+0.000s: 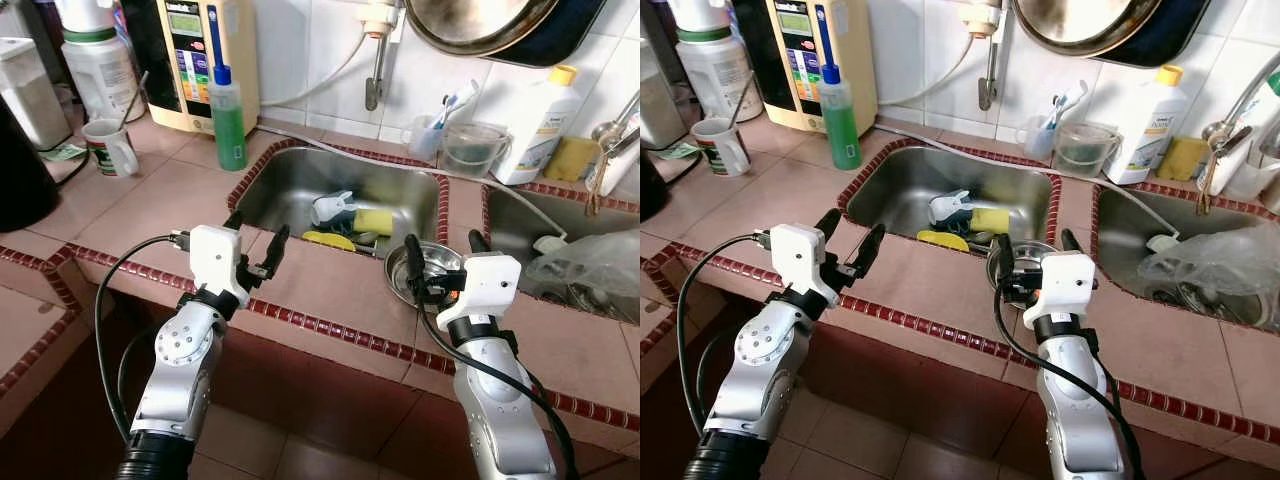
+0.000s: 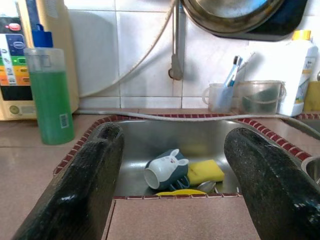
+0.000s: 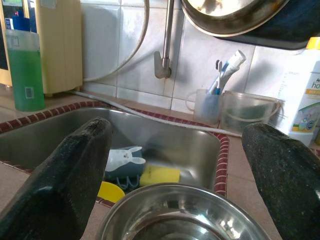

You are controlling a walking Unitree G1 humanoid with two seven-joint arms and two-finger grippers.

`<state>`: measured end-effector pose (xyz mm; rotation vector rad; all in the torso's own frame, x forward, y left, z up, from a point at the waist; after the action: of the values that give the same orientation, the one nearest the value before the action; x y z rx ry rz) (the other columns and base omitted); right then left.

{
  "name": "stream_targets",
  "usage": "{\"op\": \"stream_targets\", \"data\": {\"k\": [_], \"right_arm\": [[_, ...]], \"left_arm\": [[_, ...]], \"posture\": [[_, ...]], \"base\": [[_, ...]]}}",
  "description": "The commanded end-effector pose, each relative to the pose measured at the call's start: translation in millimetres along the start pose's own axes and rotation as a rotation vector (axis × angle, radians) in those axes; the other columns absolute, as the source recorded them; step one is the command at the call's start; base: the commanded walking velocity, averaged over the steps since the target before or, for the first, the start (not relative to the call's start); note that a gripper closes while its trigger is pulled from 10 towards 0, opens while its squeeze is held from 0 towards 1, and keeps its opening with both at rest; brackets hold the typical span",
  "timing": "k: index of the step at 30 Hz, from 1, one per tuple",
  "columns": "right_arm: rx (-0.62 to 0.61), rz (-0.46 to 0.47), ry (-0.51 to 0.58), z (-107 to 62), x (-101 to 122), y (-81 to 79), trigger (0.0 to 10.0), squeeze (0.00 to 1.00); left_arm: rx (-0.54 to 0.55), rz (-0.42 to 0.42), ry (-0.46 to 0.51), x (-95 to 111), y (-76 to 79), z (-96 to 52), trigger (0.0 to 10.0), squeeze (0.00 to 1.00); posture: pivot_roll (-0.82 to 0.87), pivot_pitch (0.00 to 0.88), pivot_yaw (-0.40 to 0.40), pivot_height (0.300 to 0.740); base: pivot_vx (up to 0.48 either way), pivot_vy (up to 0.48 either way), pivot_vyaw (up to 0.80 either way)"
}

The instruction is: Kitchen organization

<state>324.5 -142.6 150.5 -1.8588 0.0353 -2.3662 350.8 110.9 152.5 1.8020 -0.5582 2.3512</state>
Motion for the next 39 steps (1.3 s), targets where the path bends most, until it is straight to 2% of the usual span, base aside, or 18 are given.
{"op": "stream_targets", "data": {"k": [1,5,8,14,19,25,34,39], "right_arm": [[0.001,-0.007,-0.010,-0.7,-2.7,1.3,10.0,0.00],[-0.010,-0.009,-0.021,-0.9,-3.7,5.0,10.0,0.00],[-0.015,-0.016,-0.029,-2.5,-4.0,6.6,10.0,0.00],[-0.057,-0.014,-0.048,-12.4,-6.7,12.5,10.0,0.00],[-0.111,-0.004,-0.072,-20.6,-8.6,19.3,10.0,0.00],[-0.158,-0.008,-0.063,-21.7,-6.8,28.6,10.0,0.00],[-0.170,-0.008,-0.041,-11.0,-2.2,26.8,10.0,0.00],[-0.171,-0.011,-0.033,-8.3,-0.6,27.5,10.0,0.00]], "left_arm": [[-0.032,0.031,0.003,0.4,3.4,0.3,10.0,0.00],[-0.127,0.102,0.021,2.5,15.6,0.1,10.0,0.00],[-0.225,0.075,0.017,0.1,34.6,-4.9,10.0,0.00],[-0.277,0.036,0.015,2.2,45.0,-5.3,10.0,0.00],[-0.257,0.060,0.004,0.2,41.2,0.7,10.0,0.00],[-0.206,0.057,0.000,1.3,32.8,5.4,10.0,0.00],[-0.187,0.066,0.002,3.2,36.5,7.2,10.0,0.00],[-0.178,0.066,0.011,5.8,35.4,11.9,10.0,0.00]], "posture": [[-0.01,0.000,-0.011,0.740],[-0.01,0.000,-0.009,0.740],[-0.02,0.000,0.007,0.740],[-0.03,0.013,0.023,0.740],[-0.06,0.034,0.033,0.740],[-0.06,0.025,0.033,0.740],[-0.05,0.000,0.027,0.740],[-0.05,0.000,0.026,0.740]], "base": [[0.000,0.000,0.00],[0.000,0.000,0.00],[0.000,0.000,0.00],[0.000,0.000,0.00],[0.000,0.000,0.00],[0.000,0.000,0.00],[0.000,0.000,0.00],[0.000,-0.350,0.00]]}}
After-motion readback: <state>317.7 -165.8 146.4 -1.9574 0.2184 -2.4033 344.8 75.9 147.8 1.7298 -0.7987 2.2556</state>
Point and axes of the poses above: a point about 5 cm out from each wrist's last joint towards the gripper, its own z axis pointing out of the wrist towards the gripper, its own x axis along the axis of the wrist's last joint, y = z × x, the point moved 5 cm from there along z, pointing out of the wrist towards the gripper, and after that the axes turned 9 degrees about z, right-handed, at the moved point
